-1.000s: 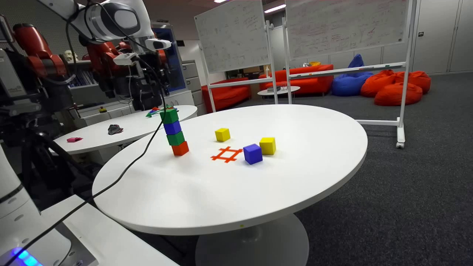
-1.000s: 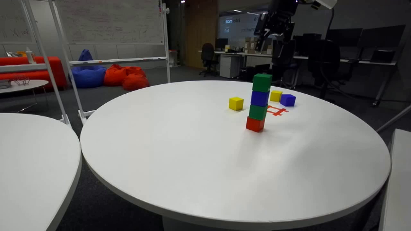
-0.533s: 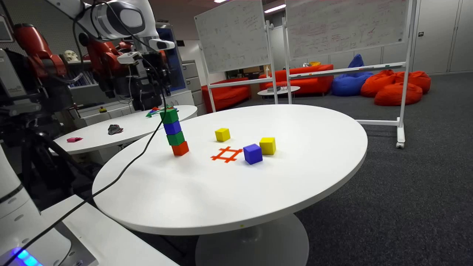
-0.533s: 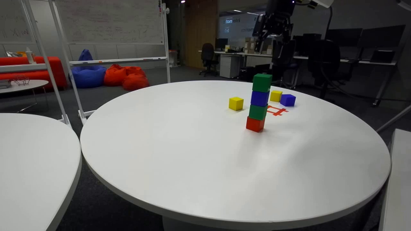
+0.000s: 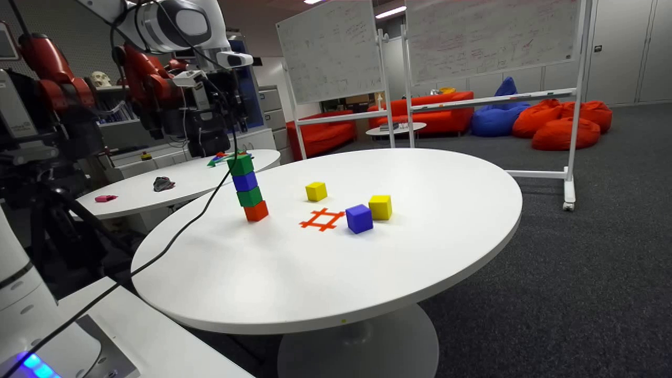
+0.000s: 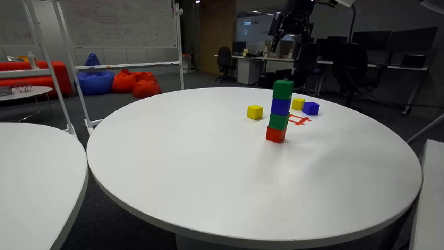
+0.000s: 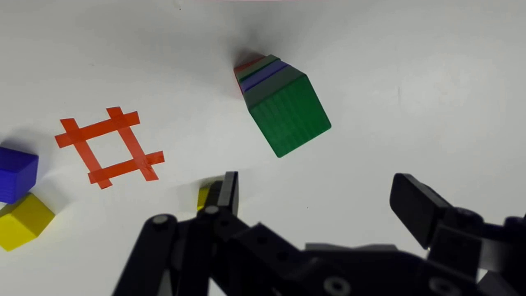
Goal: Unstack all the toy blocks then put the orange block in the marked zone
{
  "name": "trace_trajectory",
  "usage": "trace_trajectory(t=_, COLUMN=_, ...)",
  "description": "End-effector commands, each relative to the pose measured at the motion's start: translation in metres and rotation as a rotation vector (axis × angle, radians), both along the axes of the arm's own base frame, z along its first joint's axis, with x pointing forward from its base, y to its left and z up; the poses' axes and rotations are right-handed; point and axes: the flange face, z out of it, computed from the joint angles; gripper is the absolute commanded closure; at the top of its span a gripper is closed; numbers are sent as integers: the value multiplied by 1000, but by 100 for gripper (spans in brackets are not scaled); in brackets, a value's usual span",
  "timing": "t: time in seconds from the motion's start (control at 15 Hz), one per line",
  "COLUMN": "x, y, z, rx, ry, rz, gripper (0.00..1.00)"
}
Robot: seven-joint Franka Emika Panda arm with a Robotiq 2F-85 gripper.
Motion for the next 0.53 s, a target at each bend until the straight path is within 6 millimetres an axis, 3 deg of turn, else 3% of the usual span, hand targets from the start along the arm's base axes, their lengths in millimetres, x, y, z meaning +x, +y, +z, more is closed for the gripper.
trace_trajectory(t=0.0, x=5, y=-4, z=4, rx=7, ry=3, rz=20, gripper=0)
trace_trajectory(t=0.47, x=2, y=-2, z=2, rx=2, ry=6, rz=3, gripper=0)
